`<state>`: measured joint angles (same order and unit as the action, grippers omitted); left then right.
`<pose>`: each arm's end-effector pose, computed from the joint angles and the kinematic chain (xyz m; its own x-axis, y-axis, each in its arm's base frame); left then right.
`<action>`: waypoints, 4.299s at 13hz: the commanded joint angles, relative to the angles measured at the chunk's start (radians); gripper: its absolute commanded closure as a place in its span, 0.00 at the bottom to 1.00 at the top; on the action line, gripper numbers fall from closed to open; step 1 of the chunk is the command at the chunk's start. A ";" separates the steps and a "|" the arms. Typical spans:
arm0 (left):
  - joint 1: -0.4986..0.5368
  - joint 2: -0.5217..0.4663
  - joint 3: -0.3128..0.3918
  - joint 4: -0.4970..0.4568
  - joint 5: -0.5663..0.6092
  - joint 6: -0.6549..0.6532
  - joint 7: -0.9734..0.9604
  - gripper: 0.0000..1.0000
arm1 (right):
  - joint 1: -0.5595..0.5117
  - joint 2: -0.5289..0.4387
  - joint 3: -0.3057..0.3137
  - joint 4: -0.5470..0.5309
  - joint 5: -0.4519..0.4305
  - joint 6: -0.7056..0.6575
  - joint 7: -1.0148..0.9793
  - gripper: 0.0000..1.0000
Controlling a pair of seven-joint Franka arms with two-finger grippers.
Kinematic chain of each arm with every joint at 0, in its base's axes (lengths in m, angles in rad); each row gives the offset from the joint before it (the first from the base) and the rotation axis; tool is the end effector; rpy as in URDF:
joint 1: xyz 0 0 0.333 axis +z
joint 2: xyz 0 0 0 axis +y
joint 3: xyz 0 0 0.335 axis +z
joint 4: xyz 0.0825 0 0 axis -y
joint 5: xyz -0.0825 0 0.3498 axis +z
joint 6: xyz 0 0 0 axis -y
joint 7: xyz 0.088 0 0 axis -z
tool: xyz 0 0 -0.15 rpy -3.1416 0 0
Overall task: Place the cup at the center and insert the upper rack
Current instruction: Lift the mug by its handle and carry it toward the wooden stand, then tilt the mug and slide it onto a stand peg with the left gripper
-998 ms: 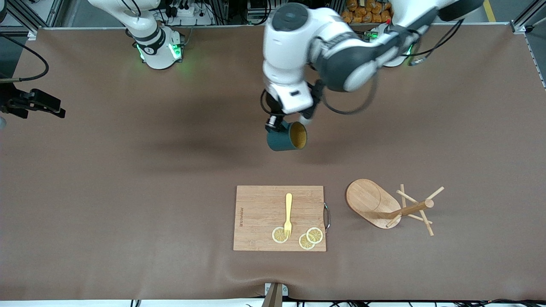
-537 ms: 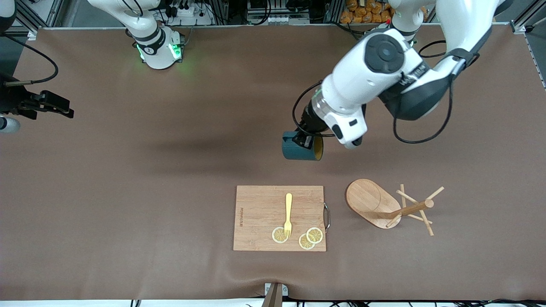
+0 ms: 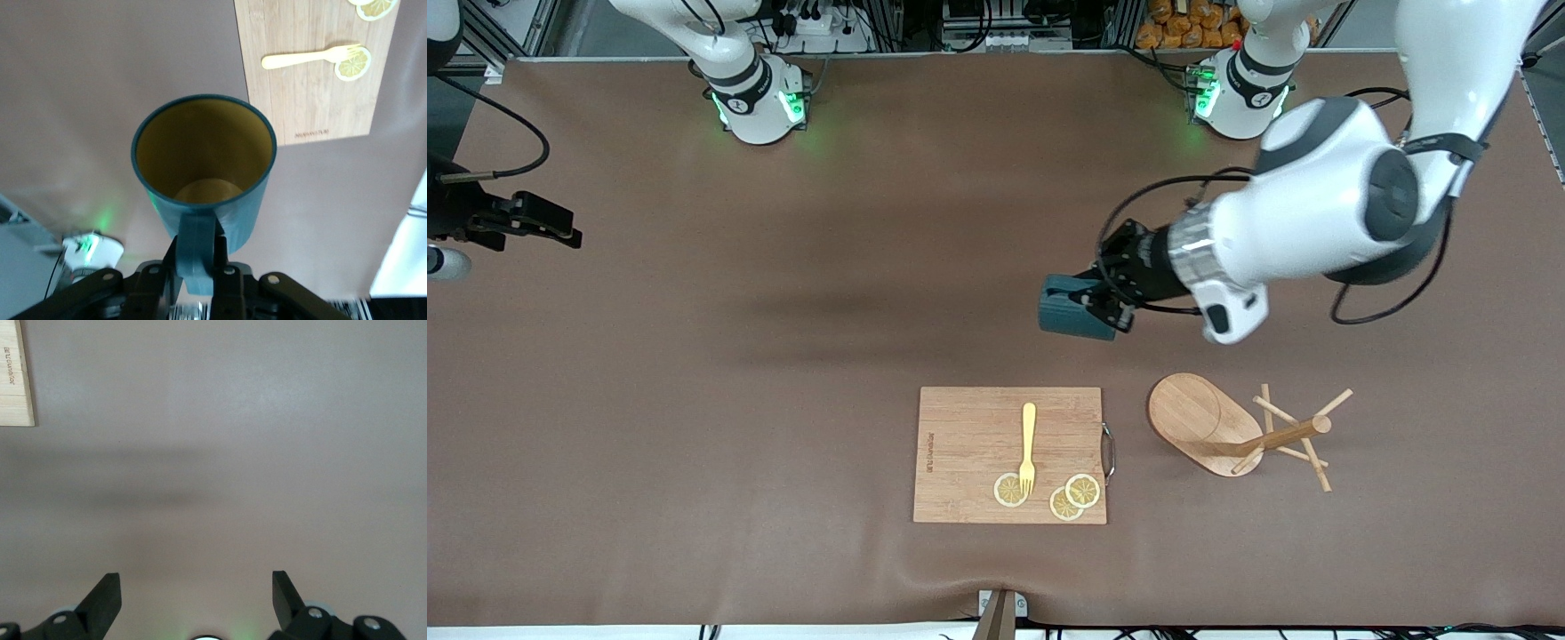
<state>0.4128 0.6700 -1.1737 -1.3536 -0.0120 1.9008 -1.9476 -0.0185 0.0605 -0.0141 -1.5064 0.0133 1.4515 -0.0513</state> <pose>0.5941 -0.3037 0.5197 0.1536 0.7732 -0.6153 0.9760 -0.2161 -0.0279 0.5220 -0.0147 0.5871 0.9932 0.0204 -0.1143 0.0184 -0.9997 -0.0183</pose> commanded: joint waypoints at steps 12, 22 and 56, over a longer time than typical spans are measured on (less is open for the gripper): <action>0.300 0.074 0.023 -0.027 -0.417 -0.069 0.398 1.00 | -0.001 0.004 -0.004 0.005 0.007 -0.086 0.018 0.00; 0.300 0.082 0.196 -0.036 -0.589 -0.187 0.620 1.00 | 0.003 0.004 -0.003 0.003 0.007 -0.115 0.021 0.00; 0.299 0.183 0.335 -0.021 -0.674 -0.203 0.978 1.00 | 0.022 0.005 -0.001 0.014 0.028 -0.065 0.093 0.00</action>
<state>0.7087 0.8446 -0.8415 -1.3887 -0.6575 1.7115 -0.9928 -0.0146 0.0656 -0.0151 -1.5056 0.0537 1.3977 0.0234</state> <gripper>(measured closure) 0.789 0.000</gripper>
